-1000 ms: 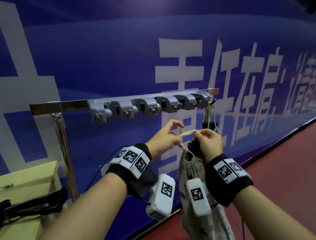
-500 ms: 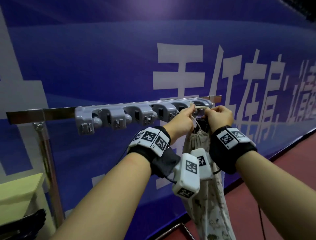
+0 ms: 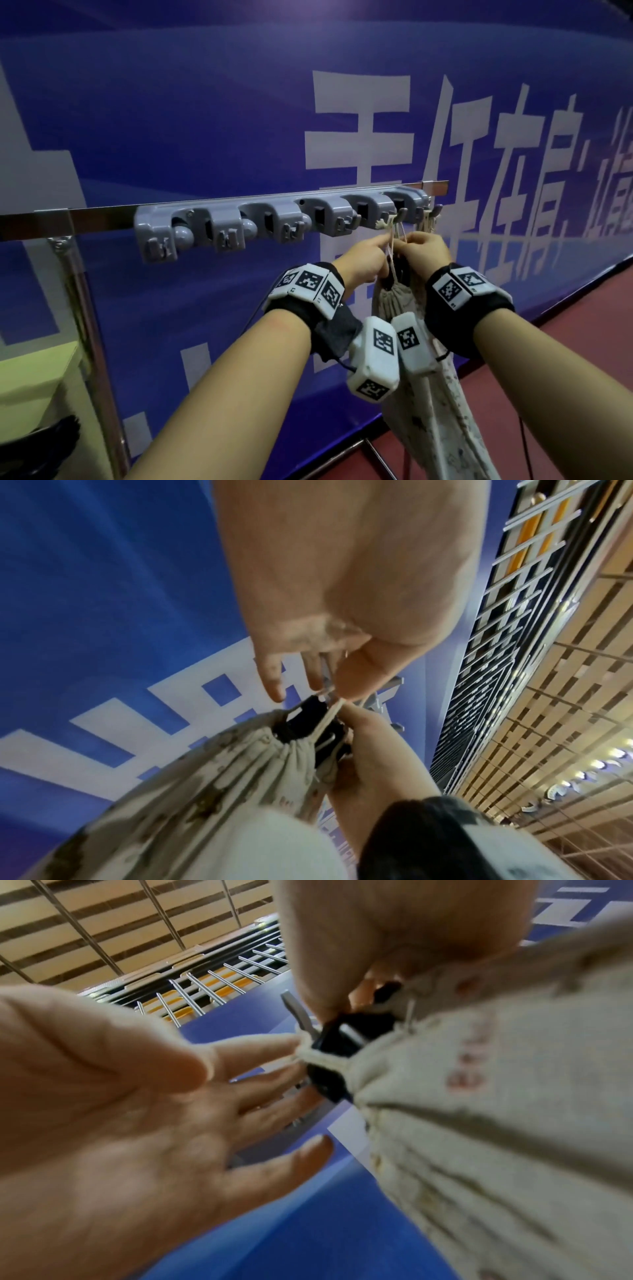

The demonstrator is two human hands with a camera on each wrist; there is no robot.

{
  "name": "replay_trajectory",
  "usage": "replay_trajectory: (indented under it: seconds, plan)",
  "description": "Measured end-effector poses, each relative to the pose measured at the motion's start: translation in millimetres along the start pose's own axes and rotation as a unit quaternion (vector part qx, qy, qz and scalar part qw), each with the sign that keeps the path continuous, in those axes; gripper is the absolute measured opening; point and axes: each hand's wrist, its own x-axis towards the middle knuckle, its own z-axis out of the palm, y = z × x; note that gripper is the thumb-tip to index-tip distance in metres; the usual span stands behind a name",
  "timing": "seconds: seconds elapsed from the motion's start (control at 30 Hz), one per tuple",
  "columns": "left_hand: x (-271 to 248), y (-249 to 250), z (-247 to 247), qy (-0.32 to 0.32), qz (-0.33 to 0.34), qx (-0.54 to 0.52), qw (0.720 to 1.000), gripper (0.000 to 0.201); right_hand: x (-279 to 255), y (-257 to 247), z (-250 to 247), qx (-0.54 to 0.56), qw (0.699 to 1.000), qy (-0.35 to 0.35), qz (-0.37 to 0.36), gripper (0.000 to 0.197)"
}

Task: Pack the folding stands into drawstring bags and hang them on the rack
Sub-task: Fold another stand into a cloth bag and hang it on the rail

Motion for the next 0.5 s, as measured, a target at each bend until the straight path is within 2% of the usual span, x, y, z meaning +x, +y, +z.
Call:
replay_trajectory:
  seconds: [0.13, 0.2, 0.23, 0.4, 0.5]
  plan:
    - [-15.7, -2.6, -8.2, 0.004, -0.042, 0.006, 0.999, 0.064, -14.8, 1.4, -4.3, -0.004, 1.000, -0.019, -0.013, 0.005]
    - [-26.8, -1.1, -12.9, 0.005, -0.054, 0.010, 0.999, 0.060, -23.1, -2.2, -7.4, 0.000, 1.000, -0.030, -0.009, 0.025]
    - [-31.9, -0.5, -15.5, 0.007, -0.055, 0.013, 0.998, 0.059, -27.2, -4.1, -8.5, -0.008, 1.000, -0.029, -0.005, 0.029]
    - [-57.8, 3.9, -32.8, 0.041, -0.041, 0.006, 0.998, 0.053, -52.8, -21.5, -10.5, -0.088, 0.996, 0.014, 0.030, 0.025]
    - [-80.6, 14.2, -44.2, 0.068, -0.029, 0.007, 0.997, 0.049, -71.3, -43.1, -7.4, -0.091, 0.996, 0.003, 0.013, 0.010]
